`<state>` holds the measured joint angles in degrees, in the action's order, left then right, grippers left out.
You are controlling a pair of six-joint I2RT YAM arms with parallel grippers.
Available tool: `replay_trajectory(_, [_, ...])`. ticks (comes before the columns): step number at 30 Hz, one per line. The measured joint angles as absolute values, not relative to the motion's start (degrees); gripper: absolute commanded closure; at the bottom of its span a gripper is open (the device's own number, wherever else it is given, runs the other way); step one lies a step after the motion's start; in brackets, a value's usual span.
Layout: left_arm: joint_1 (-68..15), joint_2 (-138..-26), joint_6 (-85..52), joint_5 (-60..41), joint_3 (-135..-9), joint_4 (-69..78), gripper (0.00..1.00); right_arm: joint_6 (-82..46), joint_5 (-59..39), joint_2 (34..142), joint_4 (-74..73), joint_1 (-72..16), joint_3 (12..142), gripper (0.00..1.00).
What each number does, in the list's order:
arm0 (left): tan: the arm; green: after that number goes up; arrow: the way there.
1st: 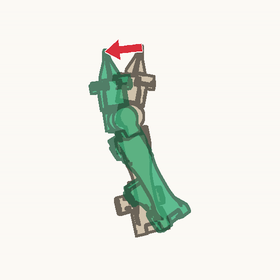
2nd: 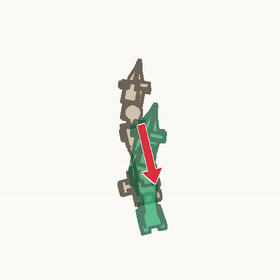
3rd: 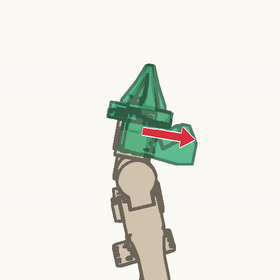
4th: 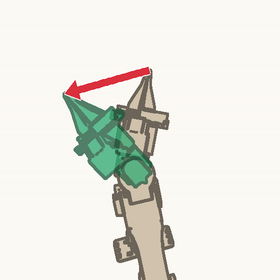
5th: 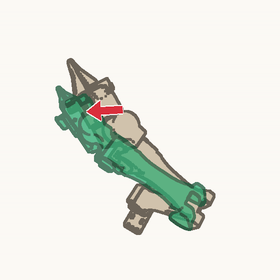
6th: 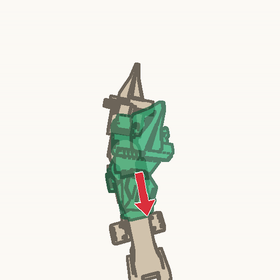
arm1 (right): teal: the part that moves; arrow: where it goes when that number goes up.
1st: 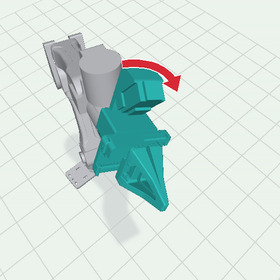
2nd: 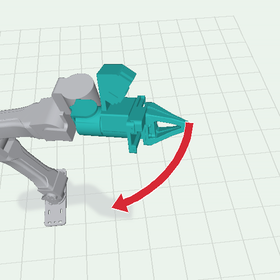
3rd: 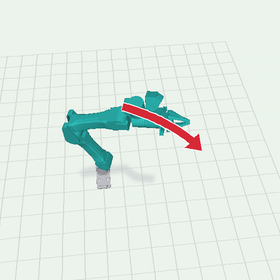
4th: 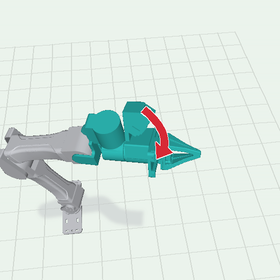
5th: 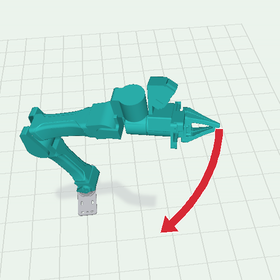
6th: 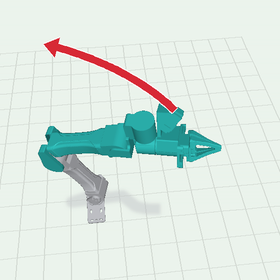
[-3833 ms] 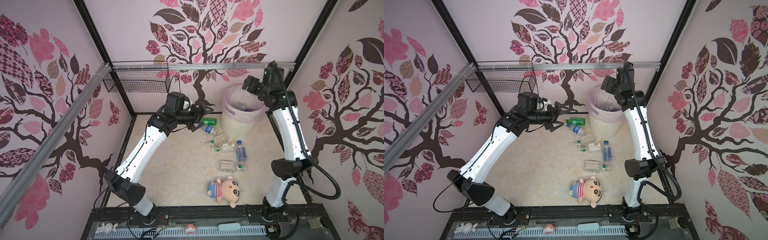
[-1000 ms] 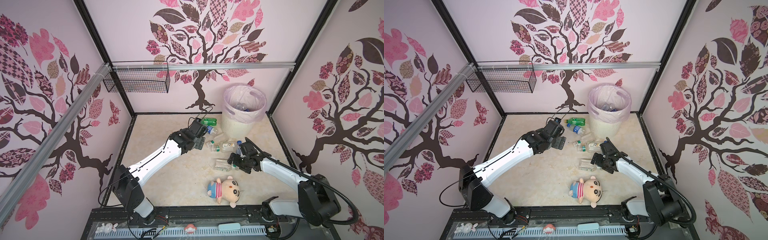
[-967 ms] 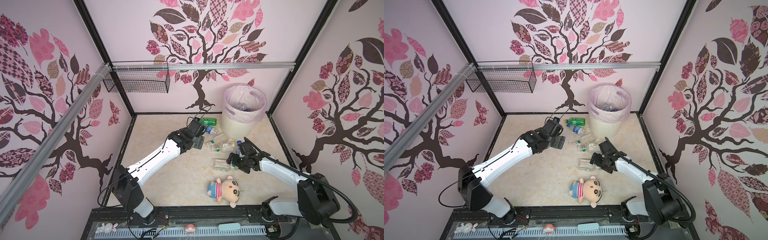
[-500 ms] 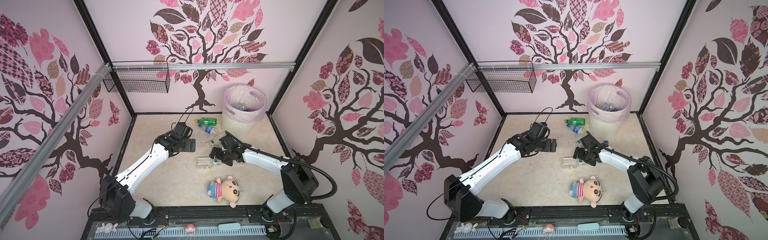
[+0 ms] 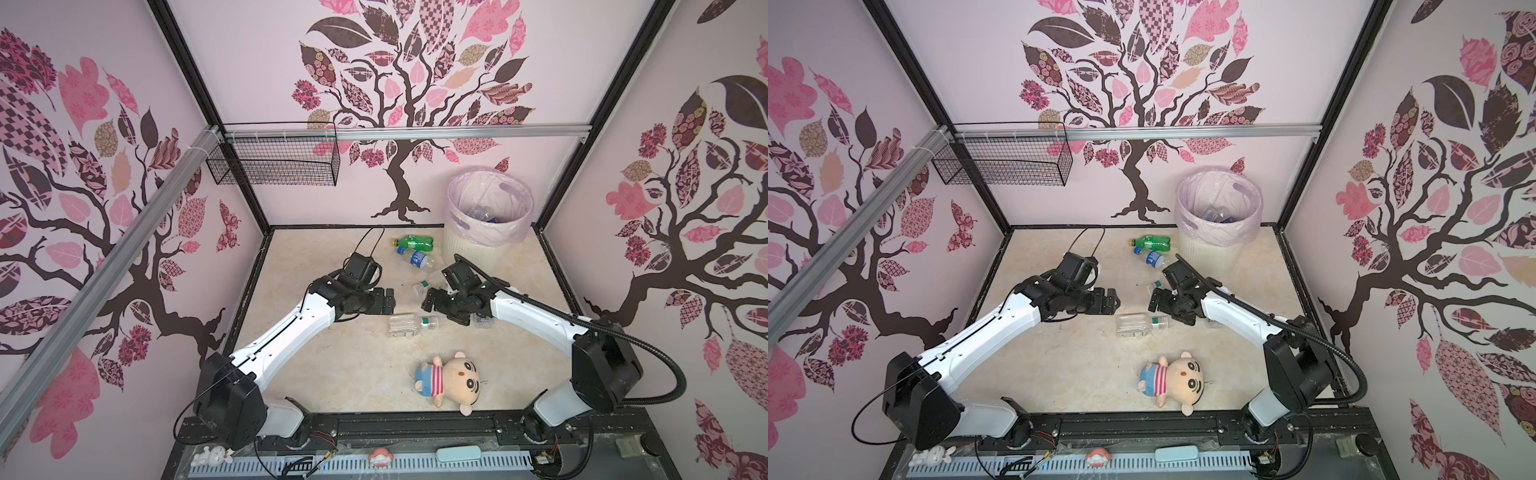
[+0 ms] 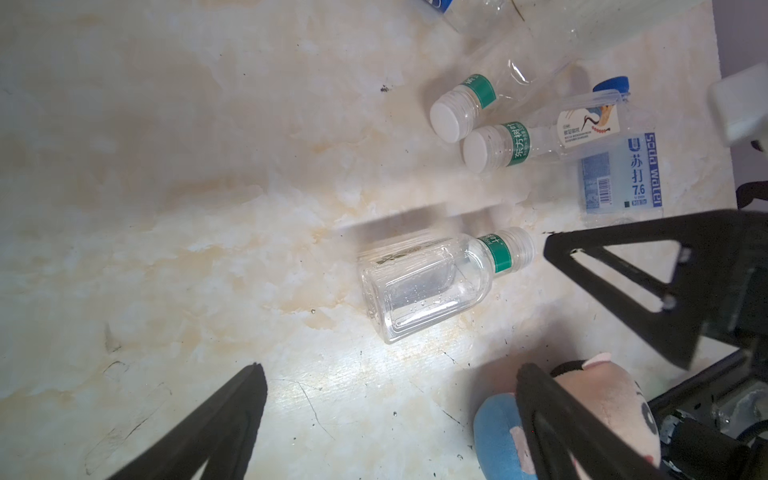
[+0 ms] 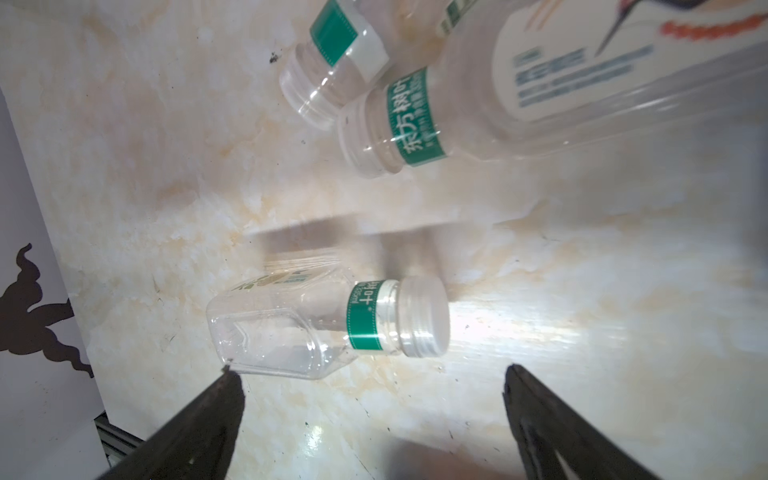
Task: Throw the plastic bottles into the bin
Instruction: 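Move both grippers back down toward the bottle pile, then lower the left gripper onto a small clear green-labelled bottle and grasp it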
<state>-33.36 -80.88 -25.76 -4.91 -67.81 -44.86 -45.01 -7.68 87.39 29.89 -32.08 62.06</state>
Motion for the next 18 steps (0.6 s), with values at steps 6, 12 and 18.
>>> replay_trajectory(6, [-33.54, -87.39, -23.59, -7.7, -67.81, -43.59, 0.03, -43.81, -6.24, 78.46, 33.98, -27.38, 61.71, 0.01])
replay_trajectory(12, [-37.56, -92.95, -20.23, -7.94, -68.34, -43.18, 0.03, -42.63, -4.82, 73.17, 36.64, -26.89, 61.39, 0.01])
replay_trajectory(18, [-41.41, -95.64, -15.88, -6.87, -70.5, -43.0, 0.03, -42.0, -4.69, 72.84, 38.2, -25.78, 59.48, 0.01])
